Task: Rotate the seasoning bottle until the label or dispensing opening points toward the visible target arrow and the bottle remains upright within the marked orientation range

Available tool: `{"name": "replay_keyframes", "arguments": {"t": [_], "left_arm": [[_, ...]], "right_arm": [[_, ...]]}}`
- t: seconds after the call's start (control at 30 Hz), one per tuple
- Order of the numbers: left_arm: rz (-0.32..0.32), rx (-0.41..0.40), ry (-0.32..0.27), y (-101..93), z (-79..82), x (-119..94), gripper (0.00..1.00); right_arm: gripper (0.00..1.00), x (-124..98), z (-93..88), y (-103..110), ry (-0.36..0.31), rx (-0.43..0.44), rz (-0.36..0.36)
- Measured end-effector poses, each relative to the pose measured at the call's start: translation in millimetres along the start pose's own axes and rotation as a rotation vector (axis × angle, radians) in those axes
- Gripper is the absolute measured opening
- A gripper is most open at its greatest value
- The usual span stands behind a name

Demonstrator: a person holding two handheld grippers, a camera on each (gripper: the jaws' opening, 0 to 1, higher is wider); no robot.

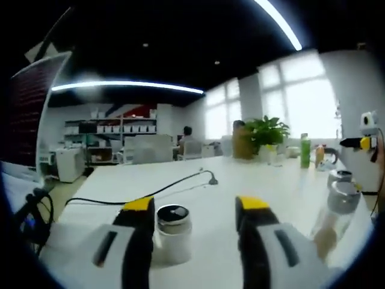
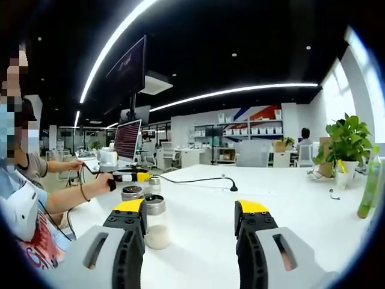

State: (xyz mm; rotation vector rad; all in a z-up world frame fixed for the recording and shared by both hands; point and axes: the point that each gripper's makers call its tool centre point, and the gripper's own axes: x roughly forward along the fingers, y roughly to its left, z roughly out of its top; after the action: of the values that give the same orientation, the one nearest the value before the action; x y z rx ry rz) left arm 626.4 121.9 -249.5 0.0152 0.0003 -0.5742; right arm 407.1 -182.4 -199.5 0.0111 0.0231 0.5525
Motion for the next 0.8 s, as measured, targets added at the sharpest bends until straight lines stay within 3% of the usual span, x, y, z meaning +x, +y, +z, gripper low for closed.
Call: {"name": "replay_keyframes", "arguments": {"t": [0.13,0.3,0.8], "left_arm": [[-0.013,-0.041,0.017,-4.7,-6.8,7.6,0.55],[0.023,-0.048,0.061,-1.9,-18.2,12.8,0.55],[0.093,-0.038,0.108,2.7,-27.0,13.9,0.53]], "right_arm": [[0.6,0.1,0.7,0.7,-0.002,0.003,0.006],[0.6,-2.4,3.7,-0.2,-0.011,-0.002,-0.002],[0.6,-4.1,8.5,0.7,-0.02,-0.011,0.003]]}}
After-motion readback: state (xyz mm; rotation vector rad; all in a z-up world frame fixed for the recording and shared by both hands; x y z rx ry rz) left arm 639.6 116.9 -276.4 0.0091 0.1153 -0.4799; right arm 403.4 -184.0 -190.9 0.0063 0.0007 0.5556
